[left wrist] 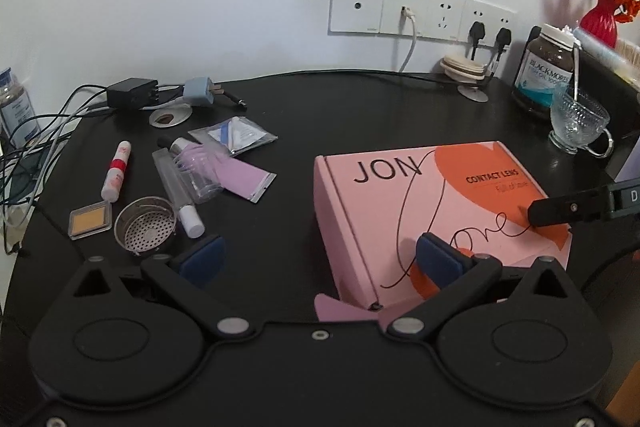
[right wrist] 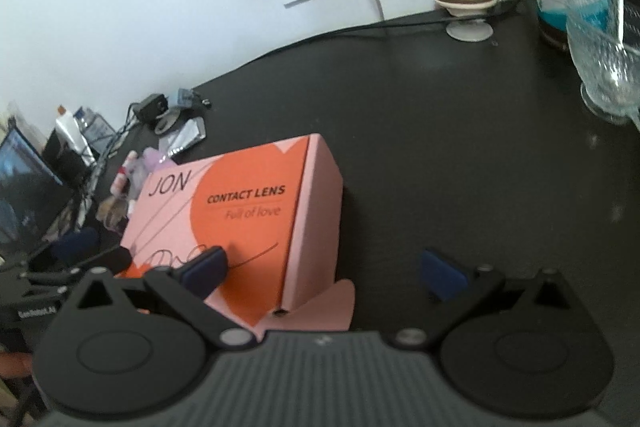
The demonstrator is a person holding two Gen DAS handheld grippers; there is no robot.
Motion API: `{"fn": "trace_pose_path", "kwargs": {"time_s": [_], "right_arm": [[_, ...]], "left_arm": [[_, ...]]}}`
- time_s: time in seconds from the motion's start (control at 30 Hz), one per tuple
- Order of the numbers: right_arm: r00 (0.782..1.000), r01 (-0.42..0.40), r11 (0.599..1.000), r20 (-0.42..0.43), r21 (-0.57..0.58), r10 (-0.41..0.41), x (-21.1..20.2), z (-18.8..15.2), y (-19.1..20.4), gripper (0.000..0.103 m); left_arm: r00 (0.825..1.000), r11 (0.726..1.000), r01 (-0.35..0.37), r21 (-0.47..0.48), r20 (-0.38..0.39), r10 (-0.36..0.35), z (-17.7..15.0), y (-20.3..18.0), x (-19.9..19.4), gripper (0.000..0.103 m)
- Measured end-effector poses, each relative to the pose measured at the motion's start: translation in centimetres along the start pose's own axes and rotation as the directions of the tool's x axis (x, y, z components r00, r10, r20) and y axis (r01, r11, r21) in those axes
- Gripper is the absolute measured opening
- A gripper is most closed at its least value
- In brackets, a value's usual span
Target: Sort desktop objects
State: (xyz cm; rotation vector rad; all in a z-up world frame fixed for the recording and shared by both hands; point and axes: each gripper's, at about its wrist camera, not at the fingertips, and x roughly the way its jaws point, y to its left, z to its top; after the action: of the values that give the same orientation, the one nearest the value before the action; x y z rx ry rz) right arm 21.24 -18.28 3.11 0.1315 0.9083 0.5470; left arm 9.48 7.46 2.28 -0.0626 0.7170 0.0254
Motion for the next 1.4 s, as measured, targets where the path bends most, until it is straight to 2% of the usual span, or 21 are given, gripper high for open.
{"fn": "trace_pose_path", "kwargs": {"time_s": [0.3,0.4,0.63,0.87,1.03,1.2,1.4], "right_arm": [[1.0,0.01,0.997,0.018,-0.074,-0.008,0.0,0.2,0.5,0.102],[1.0,0.001,0.991,0.02,-0.131,0.001,-0.2,0.4,0.9,0.102],[0.994,-0.082,0.945,0.039,-0.315,0.1,-1.7,0.2,1.6,0.102],[0.994,-0.099,0.911,-0.001,-0.401,0.108,-0.6,-0.6,2.3,0.102],[0.993,-0.111,0.869,-0.022,-0.482,0.114,0.3,-1.2,3.1,0.102],[0.989,-0.144,0.843,-0.035,-0.518,0.147,0.7,-1.2,3.5,0.102],[0.983,-0.178,0.844,-0.052,-0.506,0.176,1.0,-1.0,3.4,0.102]], "left_arm": [[1.0,0.999,0.017,-0.041,0.002,-0.016,-0.2,0.2,0.2,0.103],[1.0,0.998,0.026,-0.06,-0.003,-0.027,-0.1,0.3,0.4,0.103],[1.0,0.998,0.03,-0.062,0.002,-0.03,0.2,-0.4,0.9,0.103],[1.0,0.997,0.03,-0.067,0.004,-0.03,0.5,-1.1,1.4,0.103],[0.999,0.997,0.036,-0.067,0.004,-0.035,0.9,-1.6,1.9,0.103],[0.999,0.996,0.049,-0.069,0.005,-0.048,1.4,-2.1,2.5,0.103],[0.997,0.993,0.073,-0.097,-0.01,-0.075,2.1,-2.5,3.5,0.103]]}}
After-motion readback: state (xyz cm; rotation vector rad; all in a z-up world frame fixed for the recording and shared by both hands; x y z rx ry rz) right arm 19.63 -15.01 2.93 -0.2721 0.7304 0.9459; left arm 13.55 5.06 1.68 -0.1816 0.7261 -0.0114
